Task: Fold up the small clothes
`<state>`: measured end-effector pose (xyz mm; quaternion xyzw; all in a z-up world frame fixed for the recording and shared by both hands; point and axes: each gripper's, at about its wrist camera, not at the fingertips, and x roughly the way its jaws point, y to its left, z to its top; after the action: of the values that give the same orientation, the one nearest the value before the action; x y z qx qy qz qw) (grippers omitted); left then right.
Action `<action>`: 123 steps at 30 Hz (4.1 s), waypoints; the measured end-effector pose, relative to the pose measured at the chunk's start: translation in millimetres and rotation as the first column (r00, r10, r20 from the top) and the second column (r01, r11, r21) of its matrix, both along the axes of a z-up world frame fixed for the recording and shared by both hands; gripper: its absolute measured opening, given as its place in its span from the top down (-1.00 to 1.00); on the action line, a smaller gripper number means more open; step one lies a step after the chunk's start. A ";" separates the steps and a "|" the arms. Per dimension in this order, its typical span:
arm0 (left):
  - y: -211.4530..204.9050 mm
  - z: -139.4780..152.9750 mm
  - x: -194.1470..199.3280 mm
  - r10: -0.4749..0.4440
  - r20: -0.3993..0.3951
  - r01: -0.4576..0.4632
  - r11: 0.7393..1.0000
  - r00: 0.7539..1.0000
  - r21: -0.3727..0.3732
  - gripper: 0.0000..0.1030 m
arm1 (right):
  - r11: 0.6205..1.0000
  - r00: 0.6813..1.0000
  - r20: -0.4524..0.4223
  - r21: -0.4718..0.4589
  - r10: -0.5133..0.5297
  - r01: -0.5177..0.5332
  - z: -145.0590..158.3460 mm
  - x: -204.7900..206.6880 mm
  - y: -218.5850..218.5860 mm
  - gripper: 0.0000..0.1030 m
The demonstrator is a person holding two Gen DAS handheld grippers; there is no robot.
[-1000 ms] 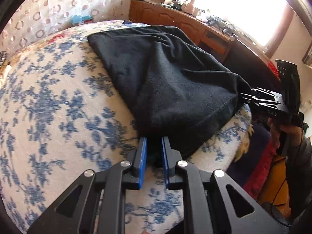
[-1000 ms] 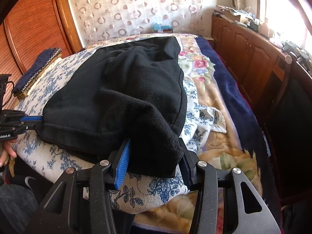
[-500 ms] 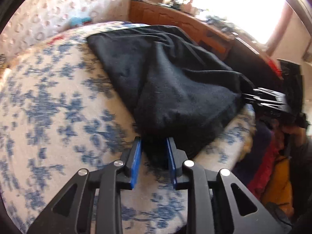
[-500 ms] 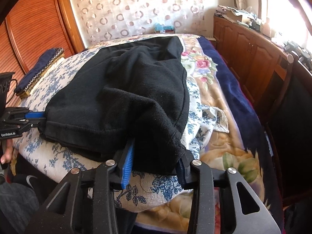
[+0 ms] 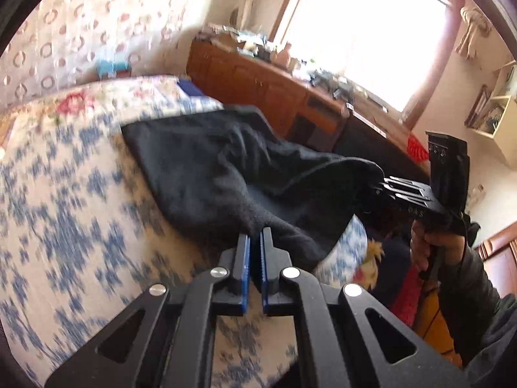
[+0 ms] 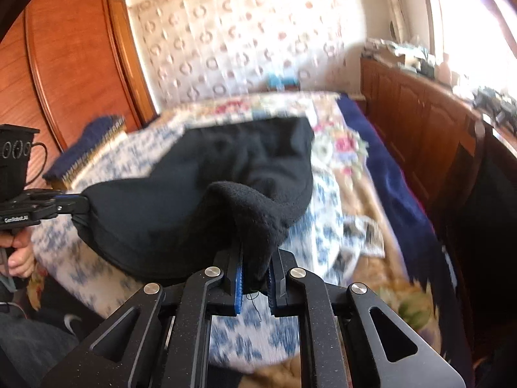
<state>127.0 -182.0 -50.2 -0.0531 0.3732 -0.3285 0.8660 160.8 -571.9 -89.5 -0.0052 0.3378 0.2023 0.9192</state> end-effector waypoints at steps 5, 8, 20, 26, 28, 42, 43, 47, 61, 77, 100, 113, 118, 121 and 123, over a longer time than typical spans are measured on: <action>12.2 25.4 40.5 0.053 0.052 -0.051 0.998 0.997 -0.047 0.97 | 1.000 0.997 0.076 0.005 0.015 -0.016 33.9 33.6 11.5 0.84; 22.9 33.4 76.7 0.103 0.063 -0.100 0.994 0.993 -0.055 0.97 | 1.000 0.994 0.105 -0.004 0.013 -0.012 50.2 72.5 21.3 0.84; 36.1 3.9 191.6 0.244 0.006 -0.244 0.970 0.970 0.016 0.96 | 0.993 0.998 0.031 -0.104 -0.046 0.049 23.2 228.1 59.6 0.83; 48.1 -6.9 197.1 0.198 -0.023 -0.197 0.980 0.980 0.023 0.86 | 0.992 0.998 0.001 -0.107 -0.060 0.060 13.7 244.0 56.0 0.64; 53.8 -2.3 192.9 0.198 0.004 -0.198 0.979 0.980 0.048 0.84 | 0.992 0.996 0.016 -0.088 -0.084 0.085 18.0 241.2 46.3 0.49; 41.5 -36.5 169.2 0.059 -0.099 -0.047 0.992 0.993 0.118 0.74 | 0.972 0.997 -0.024 -0.220 0.078 -0.081 -1.8 216.1 50.2 0.11; 36.4 -41.7 171.6 0.054 -0.111 -0.040 0.992 0.992 0.123 0.74 | 0.971 0.996 -0.024 -0.223 0.086 -0.089 -3.9 215.3 49.3 0.11; 22.5 -48.2 183.4 0.052 -0.116 -0.037 0.992 0.992 0.123 0.74 | 0.968 0.995 -0.056 -0.232 0.088 -0.099 -13.6 230.4 51.7 0.11; 34.5 -51.0 229.1 0.216 -0.102 -0.202 0.971 0.971 0.128 0.72 | 0.982 0.997 -0.032 -0.178 -0.073 0.066 1.4 281.0 27.6 0.11; 31.1 -74.3 232.6 0.211 -0.147 -0.183 0.966 0.966 0.184 0.34 | 0.984 0.989 -0.144 -0.173 0.025 -0.051 -29.6 266.1 60.3 -0.08; 37.9 -21.1 221.2 0.134 -0.095 -0.139 0.989 0.986 -0.046 0.83 | 0.987 0.981 -0.175 -0.124 0.081 -0.104 -32.2 257.8 61.2 -0.10; 94.5 -33.6 212.3 0.228 -0.104 -0.225 0.974 0.968 0.040 0.82 | 0.984 0.974 -0.191 -0.105 0.120 -0.142 -30.1 260.4 95.8 -0.11; 89.5 -48.3 215.3 0.241 -0.122 -0.237 0.970 0.963 0.048 0.82 | 0.990 0.966 -0.241 -0.080 0.090 -0.112 -41.6 271.2 94.0 -0.16; 85.8 -51.1 217.4 0.243 -0.117 -0.237 0.969 0.963 0.063 0.82 | 0.993 0.968 -0.240 -0.068 0.074 -0.093 -42.6 273.8 88.2 -0.25; 84.2 -50.5 217.8 0.244 -0.109 -0.237 0.969 0.964 0.074 0.82 | 0.995 0.965 -0.252 -0.049 0.072 -0.086 -44.8 275.8 85.2 -0.30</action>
<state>344.8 -97.8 -100.6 -0.0911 0.4238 -0.2059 0.8773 436.6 -486.8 -134.2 -0.0204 0.4562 0.2278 0.8600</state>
